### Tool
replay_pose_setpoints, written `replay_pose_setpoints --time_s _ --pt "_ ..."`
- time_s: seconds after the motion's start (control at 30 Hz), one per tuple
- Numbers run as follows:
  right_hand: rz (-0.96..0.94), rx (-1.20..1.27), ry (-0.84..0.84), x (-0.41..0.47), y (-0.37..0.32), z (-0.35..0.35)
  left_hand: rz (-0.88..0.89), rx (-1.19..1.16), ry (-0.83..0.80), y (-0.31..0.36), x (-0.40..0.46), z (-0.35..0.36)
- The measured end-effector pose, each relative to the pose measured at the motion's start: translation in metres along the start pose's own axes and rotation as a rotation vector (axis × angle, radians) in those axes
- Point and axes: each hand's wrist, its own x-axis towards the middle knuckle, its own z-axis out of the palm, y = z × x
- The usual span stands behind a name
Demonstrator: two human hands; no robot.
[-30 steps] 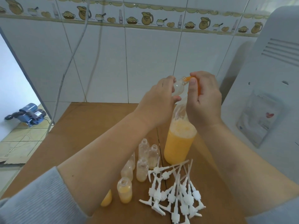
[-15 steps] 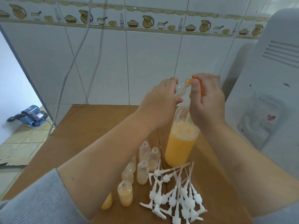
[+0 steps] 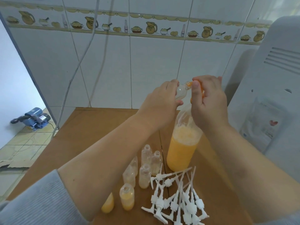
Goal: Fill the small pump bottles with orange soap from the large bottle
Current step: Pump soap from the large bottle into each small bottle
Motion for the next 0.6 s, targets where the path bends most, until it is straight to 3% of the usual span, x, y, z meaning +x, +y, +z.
replay_pose_setpoints --time_s 0.23,0.47,0.6 --pt "0.027 0.007 0.074 -0.009 0.003 0.004 0.018 0.026 0.039 0.006 0.000 0.007" --pt "0.025 -0.005 0.007 -0.004 0.000 -0.001 0.022 0.081 0.037 0.005 0.001 0.003" --pt "0.029 0.031 0.080 -0.007 -0.003 -0.002 0.036 0.066 0.055 0.009 0.001 0.001"
